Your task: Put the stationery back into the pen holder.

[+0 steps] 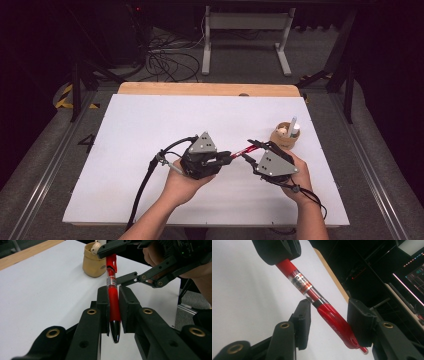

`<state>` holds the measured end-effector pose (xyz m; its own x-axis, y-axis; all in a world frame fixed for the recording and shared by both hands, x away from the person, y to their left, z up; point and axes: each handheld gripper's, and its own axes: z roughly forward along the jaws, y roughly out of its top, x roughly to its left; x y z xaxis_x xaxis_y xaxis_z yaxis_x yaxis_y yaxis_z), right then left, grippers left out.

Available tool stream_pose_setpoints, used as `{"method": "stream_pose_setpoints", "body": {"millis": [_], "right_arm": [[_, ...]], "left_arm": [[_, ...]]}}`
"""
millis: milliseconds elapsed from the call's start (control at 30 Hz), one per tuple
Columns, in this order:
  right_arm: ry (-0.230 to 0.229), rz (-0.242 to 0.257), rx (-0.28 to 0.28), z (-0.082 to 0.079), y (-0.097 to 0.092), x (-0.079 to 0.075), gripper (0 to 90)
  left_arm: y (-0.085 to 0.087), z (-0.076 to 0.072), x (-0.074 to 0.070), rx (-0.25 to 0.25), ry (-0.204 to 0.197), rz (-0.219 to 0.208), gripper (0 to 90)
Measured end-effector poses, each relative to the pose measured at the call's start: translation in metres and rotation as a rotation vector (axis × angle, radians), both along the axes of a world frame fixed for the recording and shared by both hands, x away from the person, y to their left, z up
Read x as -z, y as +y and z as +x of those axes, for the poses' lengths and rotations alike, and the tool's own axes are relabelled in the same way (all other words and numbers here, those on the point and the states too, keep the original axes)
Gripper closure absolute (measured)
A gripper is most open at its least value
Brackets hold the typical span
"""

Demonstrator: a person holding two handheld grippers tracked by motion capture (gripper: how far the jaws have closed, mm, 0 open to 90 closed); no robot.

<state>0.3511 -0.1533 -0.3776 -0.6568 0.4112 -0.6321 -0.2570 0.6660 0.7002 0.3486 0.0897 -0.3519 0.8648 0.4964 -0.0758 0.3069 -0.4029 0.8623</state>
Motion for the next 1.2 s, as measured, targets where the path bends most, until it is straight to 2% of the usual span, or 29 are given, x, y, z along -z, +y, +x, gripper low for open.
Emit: {"method": "stream_pose_setpoints", "body": {"millis": [500,867,1000,1100,1200], "right_arm": [[0.005,-0.057,0.016,0.0,0.004,0.003,65.8],[0.025,-0.095,-0.031,-0.001,0.01,0.008,76.2],[0.038,-0.099,-0.057,-0.002,0.013,0.009,79.6],[0.044,-0.084,-0.068,-0.001,0.013,0.009,79.7],[0.049,-0.062,-0.057,0.0,0.012,0.009,79.7]], "left_arm": [[0.003,0.001,-0.005,-0.003,-0.009,-0.026,79.4],[0.007,0.002,-0.01,-0.031,-0.037,-0.071,77.6],[0.01,0.003,-0.012,-0.04,-0.044,-0.09,70.9],[0.012,0.003,-0.013,-0.049,-0.057,-0.097,67.7],[0.014,0.003,-0.014,-0.064,-0.071,-0.096,62.7]]}}
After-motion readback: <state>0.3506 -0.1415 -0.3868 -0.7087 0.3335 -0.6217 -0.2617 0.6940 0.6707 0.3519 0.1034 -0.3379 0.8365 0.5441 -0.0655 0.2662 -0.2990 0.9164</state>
